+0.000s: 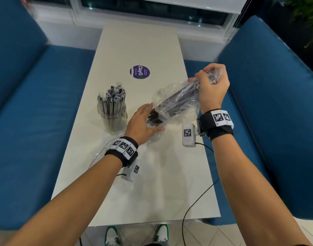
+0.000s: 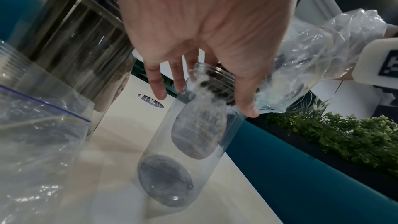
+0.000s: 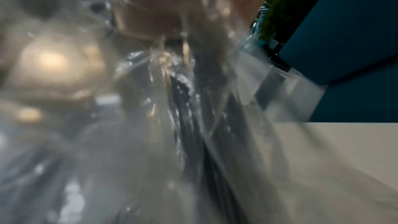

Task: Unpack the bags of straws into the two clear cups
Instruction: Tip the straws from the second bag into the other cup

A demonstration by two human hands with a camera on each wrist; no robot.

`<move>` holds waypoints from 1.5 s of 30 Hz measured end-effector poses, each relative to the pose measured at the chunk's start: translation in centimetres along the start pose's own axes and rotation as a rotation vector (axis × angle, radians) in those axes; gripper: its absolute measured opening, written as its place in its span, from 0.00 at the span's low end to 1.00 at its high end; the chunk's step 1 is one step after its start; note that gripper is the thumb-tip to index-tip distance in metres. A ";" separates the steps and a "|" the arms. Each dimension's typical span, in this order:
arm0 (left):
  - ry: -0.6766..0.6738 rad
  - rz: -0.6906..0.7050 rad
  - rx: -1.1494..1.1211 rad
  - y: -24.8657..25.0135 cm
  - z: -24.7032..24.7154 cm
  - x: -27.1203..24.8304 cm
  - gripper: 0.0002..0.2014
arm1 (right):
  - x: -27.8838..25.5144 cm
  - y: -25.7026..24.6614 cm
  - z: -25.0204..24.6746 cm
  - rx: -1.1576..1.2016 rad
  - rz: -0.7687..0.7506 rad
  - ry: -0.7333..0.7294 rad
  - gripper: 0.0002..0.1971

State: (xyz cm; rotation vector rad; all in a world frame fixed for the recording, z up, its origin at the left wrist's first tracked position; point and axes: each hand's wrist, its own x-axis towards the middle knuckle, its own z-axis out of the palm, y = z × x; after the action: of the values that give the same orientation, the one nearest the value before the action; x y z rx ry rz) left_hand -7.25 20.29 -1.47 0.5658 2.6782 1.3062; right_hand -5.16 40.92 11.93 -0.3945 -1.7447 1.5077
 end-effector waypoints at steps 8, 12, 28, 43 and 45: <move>0.012 0.033 0.031 0.3 0.0 -0.2 0.50 | -2.3 0.3 2.6 -0.190 -0.111 -0.364 0.05; 0.038 0.059 0.014 0.2 0.0 -0.2 0.41 | -3.4 1.8 3.3 -0.468 0.013 -0.666 0.10; -0.011 -0.023 -0.015 0.2 -0.3 0.0 0.52 | -4.1 3.0 -0.2 -0.208 0.175 -0.204 0.32; 0.004 -0.098 -0.037 0.8 -0.1 0.1 0.49 | -4.3 1.4 -0.5 -0.599 0.031 -0.387 0.12; -0.011 -0.091 -0.042 0.8 -0.2 0.1 0.50 | -4.4 0.9 -1.2 -0.564 0.031 -0.390 0.03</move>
State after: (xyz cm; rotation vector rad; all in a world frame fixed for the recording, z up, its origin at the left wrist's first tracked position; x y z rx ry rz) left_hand -7.11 20.61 -0.66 0.4393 2.6270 1.3279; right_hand -1.66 38.97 9.53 -0.4267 -2.4887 1.1400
